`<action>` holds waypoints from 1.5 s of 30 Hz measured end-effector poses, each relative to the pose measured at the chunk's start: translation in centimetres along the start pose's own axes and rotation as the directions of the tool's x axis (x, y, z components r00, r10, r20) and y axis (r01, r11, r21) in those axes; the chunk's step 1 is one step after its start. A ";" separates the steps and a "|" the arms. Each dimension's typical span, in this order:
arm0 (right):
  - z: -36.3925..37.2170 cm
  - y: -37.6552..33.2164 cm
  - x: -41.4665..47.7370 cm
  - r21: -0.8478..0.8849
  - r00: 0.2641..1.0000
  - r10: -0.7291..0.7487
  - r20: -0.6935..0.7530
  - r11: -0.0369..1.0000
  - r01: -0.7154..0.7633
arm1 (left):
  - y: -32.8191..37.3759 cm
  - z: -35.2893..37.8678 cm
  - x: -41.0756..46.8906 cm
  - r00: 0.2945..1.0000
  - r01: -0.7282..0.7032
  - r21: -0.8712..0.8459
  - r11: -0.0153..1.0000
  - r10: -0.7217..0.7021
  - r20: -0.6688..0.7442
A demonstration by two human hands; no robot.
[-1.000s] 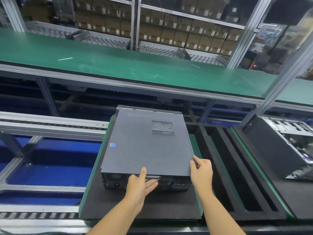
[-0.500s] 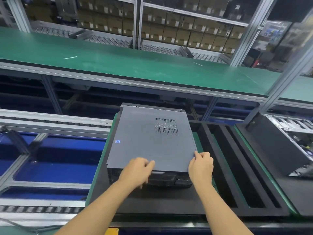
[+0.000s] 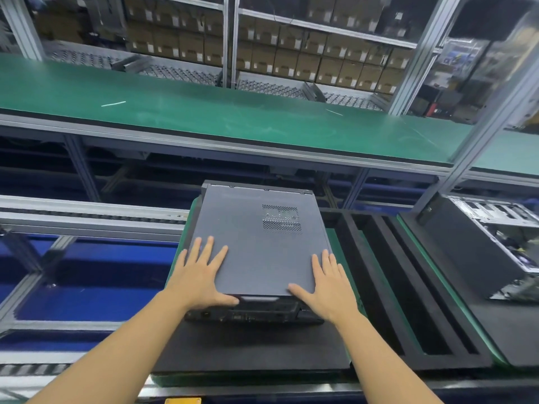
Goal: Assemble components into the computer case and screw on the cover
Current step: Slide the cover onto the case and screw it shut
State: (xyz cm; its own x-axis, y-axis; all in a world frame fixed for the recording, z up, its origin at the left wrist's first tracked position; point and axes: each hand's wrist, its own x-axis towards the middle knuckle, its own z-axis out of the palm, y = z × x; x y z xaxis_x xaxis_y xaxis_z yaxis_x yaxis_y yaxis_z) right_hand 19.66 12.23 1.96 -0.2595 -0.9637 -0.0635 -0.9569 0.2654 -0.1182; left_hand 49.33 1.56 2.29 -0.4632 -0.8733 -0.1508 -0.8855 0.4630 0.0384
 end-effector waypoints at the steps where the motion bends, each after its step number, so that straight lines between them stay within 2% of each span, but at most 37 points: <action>1: -0.2 0.0 0.0 -0.012 1.000 -0.011 0.010 1.000 0.011 | 0.0 0.0 0.0 1.000 -0.010 0.020 1.000 0.010 0.003; 5: -0.8 0.6 -0.2 -0.110 0.989 -0.083 0.118 0.989 0.097 | 0.1 -0.2 -0.2 0.998 -0.056 0.104 0.993 0.054 0.026; 8: -0.8 0.9 -0.4 -0.186 0.985 -0.114 0.126 0.973 0.137 | 0.1 -0.7 -0.3 0.995 -0.083 0.149 0.985 0.074 0.064; 13: -1.4 1.0 -0.3 -0.173 0.985 -0.119 0.125 0.975 0.140 | 0.6 -0.7 -0.3 0.989 -0.089 0.144 0.986 0.070 0.133; 20: -1.8 0.9 0.5 -0.169 0.983 -0.080 0.164 0.980 0.108 | 0.3 -0.3 0.4 0.993 -0.093 0.062 0.994 0.088 0.077; 29: -1.7 0.7 1.0 -0.157 0.981 -0.073 0.182 0.982 0.102 | 0.3 -0.7 0.8 0.984 -0.107 0.091 0.990 0.093 0.149; 34: -2.7 1.5 1.5 -0.089 0.971 -0.082 0.223 0.991 0.104 | -2.5 -2.3 1.5 0.968 -0.135 -0.007 0.991 0.133 0.214; 39: -2.6 2.0 1.3 0.082 0.965 -0.074 0.250 0.995 0.055 | -3.3 -1.9 1.1 0.969 -0.039 -0.317 0.948 0.113 0.220; 45: -2.4 2.1 0.7 0.127 0.964 -0.091 0.250 0.990 0.060 | -3.1 -1.8 0.6 0.972 -0.047 -0.330 0.943 0.120 0.204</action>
State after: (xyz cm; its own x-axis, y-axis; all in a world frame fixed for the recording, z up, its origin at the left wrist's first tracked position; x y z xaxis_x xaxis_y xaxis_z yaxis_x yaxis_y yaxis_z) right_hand 17.17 12.02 4.02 -0.1307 -0.9454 -0.2986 -0.9462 0.2088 -0.2471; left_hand 51.73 -0.66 3.84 -0.5489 -0.7623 -0.3430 -0.8250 0.4279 0.3692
